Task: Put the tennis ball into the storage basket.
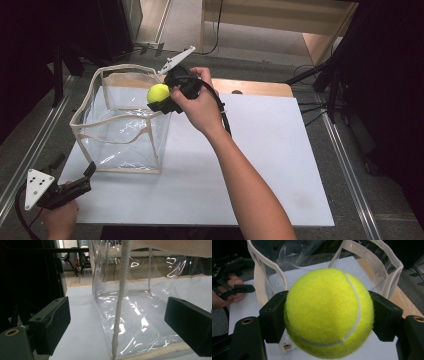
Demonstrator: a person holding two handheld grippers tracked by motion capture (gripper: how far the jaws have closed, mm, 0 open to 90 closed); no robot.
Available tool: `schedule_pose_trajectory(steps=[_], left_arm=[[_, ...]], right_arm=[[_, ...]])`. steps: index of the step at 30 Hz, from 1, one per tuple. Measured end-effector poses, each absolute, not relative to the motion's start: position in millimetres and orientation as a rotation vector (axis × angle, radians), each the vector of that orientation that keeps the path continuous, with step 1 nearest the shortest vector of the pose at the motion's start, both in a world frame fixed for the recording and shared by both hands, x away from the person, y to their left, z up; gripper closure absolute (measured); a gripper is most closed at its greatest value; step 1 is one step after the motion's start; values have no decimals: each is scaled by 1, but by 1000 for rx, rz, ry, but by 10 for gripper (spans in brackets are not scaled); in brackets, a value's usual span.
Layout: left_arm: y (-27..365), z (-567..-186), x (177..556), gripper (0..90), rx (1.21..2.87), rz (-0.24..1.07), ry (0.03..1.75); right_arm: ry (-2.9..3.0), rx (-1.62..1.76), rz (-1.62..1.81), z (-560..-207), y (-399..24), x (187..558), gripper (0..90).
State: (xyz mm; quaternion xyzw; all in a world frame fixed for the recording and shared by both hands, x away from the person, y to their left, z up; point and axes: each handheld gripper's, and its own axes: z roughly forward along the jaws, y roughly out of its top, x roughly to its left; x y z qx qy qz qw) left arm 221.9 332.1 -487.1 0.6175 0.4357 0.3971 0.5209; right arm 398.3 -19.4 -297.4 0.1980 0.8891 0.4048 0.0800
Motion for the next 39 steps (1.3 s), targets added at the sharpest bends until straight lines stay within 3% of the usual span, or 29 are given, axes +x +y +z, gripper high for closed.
schedule_pose_trajectory(steps=[35, 37, 39], left_arm=[[332, -487, 222, 69, 1476, 949, 1048], [332, -487, 222, 69, 1479, 949, 1045], [332, -487, 222, 69, 1478, 949, 1045]], right_arm=[[2743, 648, 1073, -326, 6, 423, 235], [2745, 641, 1065, -327, 6, 423, 221], [2735, 646, 1068, -325, 6, 421, 151]])
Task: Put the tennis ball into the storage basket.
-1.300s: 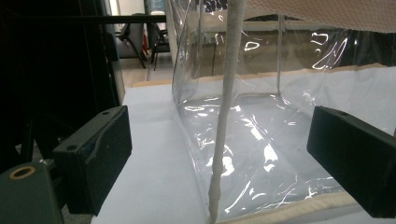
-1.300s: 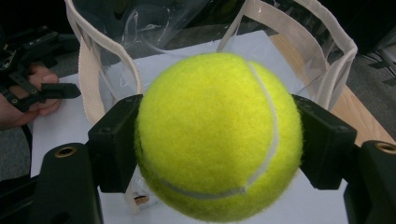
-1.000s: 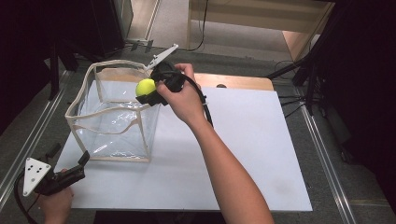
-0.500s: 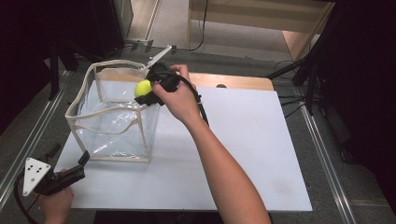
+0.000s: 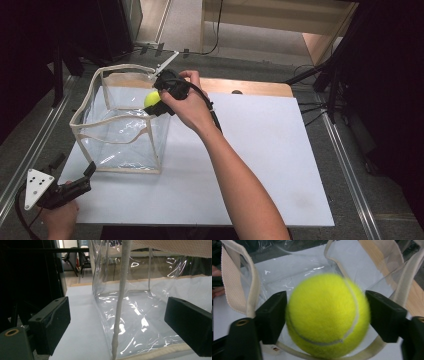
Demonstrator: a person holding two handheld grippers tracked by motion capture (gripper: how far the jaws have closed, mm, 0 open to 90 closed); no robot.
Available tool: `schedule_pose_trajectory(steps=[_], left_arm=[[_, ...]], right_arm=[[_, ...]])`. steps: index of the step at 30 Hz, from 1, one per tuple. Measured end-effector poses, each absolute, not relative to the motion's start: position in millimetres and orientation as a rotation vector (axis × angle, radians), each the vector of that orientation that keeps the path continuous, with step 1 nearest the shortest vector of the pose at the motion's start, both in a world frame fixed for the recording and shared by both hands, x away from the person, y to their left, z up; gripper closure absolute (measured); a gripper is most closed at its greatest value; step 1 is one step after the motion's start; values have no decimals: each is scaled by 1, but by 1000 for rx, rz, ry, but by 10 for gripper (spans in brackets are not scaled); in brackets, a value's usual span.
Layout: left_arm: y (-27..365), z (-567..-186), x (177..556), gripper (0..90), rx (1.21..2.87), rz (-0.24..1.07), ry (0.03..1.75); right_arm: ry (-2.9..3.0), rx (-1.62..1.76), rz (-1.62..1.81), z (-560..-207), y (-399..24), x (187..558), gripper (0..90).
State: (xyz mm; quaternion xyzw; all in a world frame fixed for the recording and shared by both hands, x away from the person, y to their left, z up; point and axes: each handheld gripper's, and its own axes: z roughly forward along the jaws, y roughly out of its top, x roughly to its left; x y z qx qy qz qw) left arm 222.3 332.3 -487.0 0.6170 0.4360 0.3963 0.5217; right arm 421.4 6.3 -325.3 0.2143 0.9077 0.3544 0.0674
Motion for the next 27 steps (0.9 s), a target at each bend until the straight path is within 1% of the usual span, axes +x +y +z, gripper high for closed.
schedule_pose_trajectory(steps=[2, 3, 10, 11, 12, 13, 20, 27], left_arm=[[332, -487, 222, 69, 1477, 949, 1046], [332, -487, 222, 69, 1475, 948, 1049], [332, -487, 222, 69, 1474, 948, 1049], [332, -487, 222, 69, 1477, 946, 1050], [332, -487, 222, 69, 1476, 946, 1050], [332, -487, 222, 69, 1477, 946, 1051], [332, -487, 222, 69, 1479, 949, 1048], [332, -487, 222, 69, 1479, 949, 1047]], right_arm=[[2716, 657, 1092, -322, 5, 420, 148], [2696, 658, 1100, -318, 2, 418, 90], [2650, 642, 1161, -311, -10, 410, 83], [2641, 647, 1164, -310, -11, 409, 62], [2633, 656, 1166, -309, -13, 407, 16], [2632, 655, 1165, -308, -14, 406, 0], [2616, 652, 1170, -307, -23, 396, 0], [2603, 655, 1171, -315, -29, 390, 0]])
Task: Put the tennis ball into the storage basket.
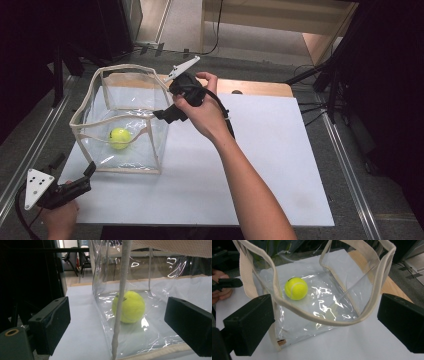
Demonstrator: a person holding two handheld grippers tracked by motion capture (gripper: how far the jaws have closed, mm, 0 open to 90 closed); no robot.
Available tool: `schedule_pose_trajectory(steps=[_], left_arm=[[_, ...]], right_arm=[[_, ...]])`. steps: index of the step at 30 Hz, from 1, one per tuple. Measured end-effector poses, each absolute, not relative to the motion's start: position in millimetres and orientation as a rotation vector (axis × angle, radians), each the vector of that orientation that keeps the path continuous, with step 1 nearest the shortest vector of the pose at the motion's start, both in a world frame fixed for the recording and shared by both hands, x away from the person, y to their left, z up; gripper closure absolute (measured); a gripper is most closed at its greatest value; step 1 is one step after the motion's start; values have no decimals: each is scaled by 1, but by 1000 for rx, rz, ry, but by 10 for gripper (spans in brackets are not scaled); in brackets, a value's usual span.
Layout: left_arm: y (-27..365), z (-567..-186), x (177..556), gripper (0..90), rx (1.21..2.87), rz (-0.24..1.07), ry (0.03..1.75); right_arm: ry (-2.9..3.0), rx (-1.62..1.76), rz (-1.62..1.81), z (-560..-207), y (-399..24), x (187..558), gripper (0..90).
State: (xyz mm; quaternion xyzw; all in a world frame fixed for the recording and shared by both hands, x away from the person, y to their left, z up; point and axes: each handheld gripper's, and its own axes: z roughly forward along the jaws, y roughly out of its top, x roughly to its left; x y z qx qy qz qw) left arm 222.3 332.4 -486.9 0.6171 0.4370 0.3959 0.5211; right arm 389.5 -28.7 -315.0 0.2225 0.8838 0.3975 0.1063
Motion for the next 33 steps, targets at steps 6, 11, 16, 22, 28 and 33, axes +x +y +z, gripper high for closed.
schedule_pose_trajectory(steps=[6, 11, 16, 22, 28, 33], left_arm=[[332, -487, 222, 69, 1479, 948, 1047], [332, -487, 222, 69, 1480, 949, 1046], [332, -487, 222, 69, 1484, 951, 1046], [332, -487, 222, 69, 1484, 953, 1049], [332, -487, 222, 69, 1487, 953, 1049], [332, -487, 222, 69, 1486, 953, 1050]], right_arm=[[2596, 683, 1158, -326, -32, 383, 0], [2594, 679, 1170, -335, -36, 378, 0], [2587, 689, 1174, -342, -40, 372, 0], [2582, 706, 1185, -351, -45, 365, 0], [2570, 712, 1184, -360, -50, 359, 0], [2560, 737, 1196, -369, -56, 354, 0]])
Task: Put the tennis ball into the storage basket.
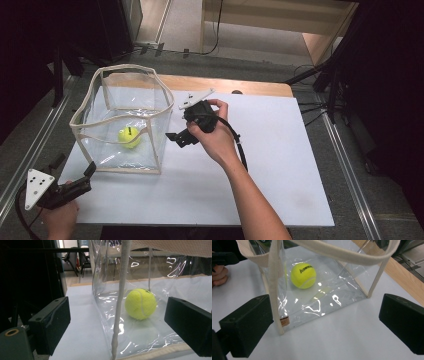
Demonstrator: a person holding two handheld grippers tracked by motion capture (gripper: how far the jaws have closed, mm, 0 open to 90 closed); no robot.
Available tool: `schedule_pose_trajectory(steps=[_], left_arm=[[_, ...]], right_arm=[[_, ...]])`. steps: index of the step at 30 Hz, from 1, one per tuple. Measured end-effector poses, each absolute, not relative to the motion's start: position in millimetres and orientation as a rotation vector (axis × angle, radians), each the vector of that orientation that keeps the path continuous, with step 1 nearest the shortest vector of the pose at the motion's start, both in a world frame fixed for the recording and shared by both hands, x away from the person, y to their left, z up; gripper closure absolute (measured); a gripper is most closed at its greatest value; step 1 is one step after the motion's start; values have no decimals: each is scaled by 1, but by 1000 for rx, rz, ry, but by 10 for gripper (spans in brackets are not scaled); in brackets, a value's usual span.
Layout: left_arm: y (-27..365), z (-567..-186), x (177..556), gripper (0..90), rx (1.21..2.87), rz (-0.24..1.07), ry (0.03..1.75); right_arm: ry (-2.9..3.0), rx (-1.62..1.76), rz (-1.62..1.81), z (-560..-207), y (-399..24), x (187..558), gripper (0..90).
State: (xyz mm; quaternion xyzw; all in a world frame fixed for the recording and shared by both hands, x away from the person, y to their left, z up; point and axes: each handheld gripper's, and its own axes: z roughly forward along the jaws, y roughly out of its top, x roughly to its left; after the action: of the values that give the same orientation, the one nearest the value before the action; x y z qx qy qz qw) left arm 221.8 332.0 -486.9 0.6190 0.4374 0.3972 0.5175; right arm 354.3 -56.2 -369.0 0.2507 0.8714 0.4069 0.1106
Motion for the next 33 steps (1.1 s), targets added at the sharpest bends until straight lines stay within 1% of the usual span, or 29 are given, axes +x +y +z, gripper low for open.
schedule_pose_trajectory(steps=[33], left_arm=[[332, -487, 222, 69, 1487, 957, 1046]], right_arm=[[2454, 886, 1275, -434, -110, 316, 0]])
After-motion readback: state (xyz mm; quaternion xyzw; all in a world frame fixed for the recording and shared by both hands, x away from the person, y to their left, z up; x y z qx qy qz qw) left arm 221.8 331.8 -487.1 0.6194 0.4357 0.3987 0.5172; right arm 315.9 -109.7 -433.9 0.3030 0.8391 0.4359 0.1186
